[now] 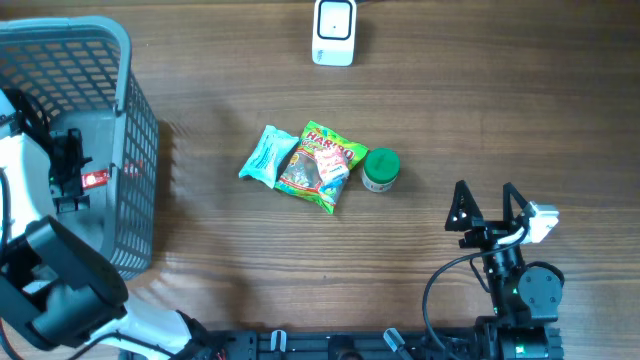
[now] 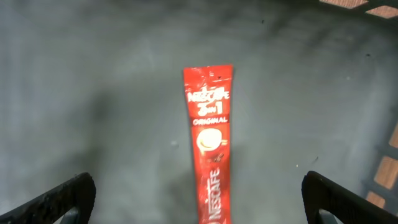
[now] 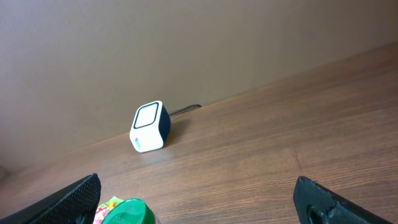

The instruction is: Scan the item barcode

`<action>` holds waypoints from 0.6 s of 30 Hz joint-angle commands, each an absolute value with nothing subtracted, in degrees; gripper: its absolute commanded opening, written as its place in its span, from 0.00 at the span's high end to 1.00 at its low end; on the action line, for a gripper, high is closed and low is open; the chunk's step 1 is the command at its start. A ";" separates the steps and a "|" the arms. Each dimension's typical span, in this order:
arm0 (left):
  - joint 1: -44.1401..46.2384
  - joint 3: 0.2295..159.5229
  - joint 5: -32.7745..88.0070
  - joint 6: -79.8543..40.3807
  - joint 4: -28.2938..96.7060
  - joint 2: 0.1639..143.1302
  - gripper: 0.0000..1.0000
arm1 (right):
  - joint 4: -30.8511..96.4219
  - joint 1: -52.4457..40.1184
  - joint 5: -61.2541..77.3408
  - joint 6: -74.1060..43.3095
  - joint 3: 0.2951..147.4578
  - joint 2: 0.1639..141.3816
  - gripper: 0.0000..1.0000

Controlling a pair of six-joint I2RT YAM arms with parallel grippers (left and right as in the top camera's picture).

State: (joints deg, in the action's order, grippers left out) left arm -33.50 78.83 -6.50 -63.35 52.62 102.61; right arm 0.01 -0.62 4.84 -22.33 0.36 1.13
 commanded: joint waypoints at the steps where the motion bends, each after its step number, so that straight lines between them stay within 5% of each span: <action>1: -33.50 78.65 -6.85 -63.79 51.33 106.21 0.00 | -0.14 -0.80 4.25 -22.65 0.30 1.02 0.00; 11: -33.52 78.65 -0.80 -61.58 45.98 114.37 0.03 | -0.14 -0.80 4.27 -22.65 0.30 1.02 0.00; 16: -33.56 78.65 -0.12 -52.56 54.15 117.86 0.48 | -0.14 -0.80 4.25 -22.65 0.30 1.02 0.00; 17: -33.61 78.65 -0.84 -51.24 56.47 118.45 0.82 | -0.14 -0.80 4.25 -22.63 0.30 1.02 0.00; 18: -33.63 78.65 -1.80 -51.16 58.13 118.80 0.96 | -0.14 -0.80 4.27 -22.65 0.30 1.02 0.00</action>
